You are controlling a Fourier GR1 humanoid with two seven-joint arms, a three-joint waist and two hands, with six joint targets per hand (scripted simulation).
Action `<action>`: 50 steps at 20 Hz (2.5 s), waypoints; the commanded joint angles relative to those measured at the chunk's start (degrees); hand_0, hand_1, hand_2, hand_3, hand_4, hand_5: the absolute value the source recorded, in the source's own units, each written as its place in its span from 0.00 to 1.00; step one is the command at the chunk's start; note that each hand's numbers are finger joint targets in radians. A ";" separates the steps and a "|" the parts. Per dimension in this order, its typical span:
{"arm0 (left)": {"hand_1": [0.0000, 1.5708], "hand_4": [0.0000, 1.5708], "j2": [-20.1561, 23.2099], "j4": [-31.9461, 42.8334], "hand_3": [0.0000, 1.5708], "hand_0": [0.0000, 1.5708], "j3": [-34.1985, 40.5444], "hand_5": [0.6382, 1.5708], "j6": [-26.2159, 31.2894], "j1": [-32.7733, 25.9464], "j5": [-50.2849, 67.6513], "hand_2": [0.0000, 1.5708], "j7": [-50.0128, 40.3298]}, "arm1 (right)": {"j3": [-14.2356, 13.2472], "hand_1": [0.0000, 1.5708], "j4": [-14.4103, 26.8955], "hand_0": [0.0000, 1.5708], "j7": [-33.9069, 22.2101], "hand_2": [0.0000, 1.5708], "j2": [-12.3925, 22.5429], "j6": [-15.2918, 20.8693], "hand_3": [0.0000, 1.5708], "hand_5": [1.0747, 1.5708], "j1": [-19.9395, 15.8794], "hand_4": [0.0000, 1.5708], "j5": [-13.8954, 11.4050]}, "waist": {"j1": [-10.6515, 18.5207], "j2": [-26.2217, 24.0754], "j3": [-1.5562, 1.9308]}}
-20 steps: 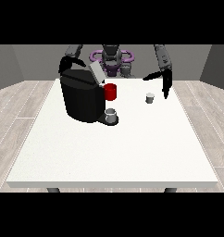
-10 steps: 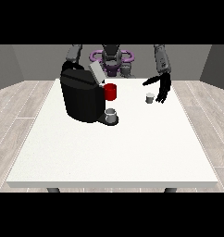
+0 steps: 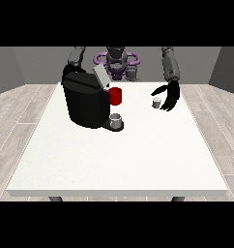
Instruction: Insert the coffee pod into the coffee machine and close the lid
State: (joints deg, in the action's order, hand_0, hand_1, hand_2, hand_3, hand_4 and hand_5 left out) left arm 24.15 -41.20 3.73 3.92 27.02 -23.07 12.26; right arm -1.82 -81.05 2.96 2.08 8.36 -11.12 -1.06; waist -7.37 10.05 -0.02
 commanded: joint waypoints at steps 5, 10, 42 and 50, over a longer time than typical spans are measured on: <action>0.44 0.00 -1.08 5.10 0.38 0.44 -0.71 1.00 -8.02 2.56 -6.10 0.53 3.29 | 1.61 0.00 -0.36 0.00 -1.91 0.00 -0.86 0.66 0.00 1.00 0.15 0.33 -1.06 | -1.25 -0.20 -0.01; 0.53 0.25 -2.30 8.08 0.47 0.53 0.79 1.00 -11.96 3.86 -6.78 0.62 6.64 | 0.15 0.00 -0.54 0.00 -1.31 0.00 0.36 -0.13 0.00 1.00 -0.78 0.33 -0.11 | -1.19 0.67 -0.01; 0.80 0.35 -0.97 0.15 0.82 0.80 -1.92 1.00 2.27 21.92 -12.16 0.85 1.79 | -3.09 0.00 12.03 0.00 6.13 0.00 0.94 -2.48 0.00 1.00 -2.84 0.31 4.07 | -1.28 -3.45 0.04; 0.68 0.33 2.85 1.94 0.78 0.68 2.15 1.00 2.95 30.18 -11.45 0.78 -1.86 | 0.17 0.00 6.06 0.00 2.32 0.00 -0.73 -0.99 0.00 1.00 -5.58 0.32 3.70 | -6.47 -1.81 0.03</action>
State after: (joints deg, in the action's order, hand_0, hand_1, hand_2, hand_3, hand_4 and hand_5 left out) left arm 25.62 -39.01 4.45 6.81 53.49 -34.67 12.08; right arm -1.02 -73.93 4.69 0.91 7.86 -15.60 1.97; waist -12.25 7.46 0.00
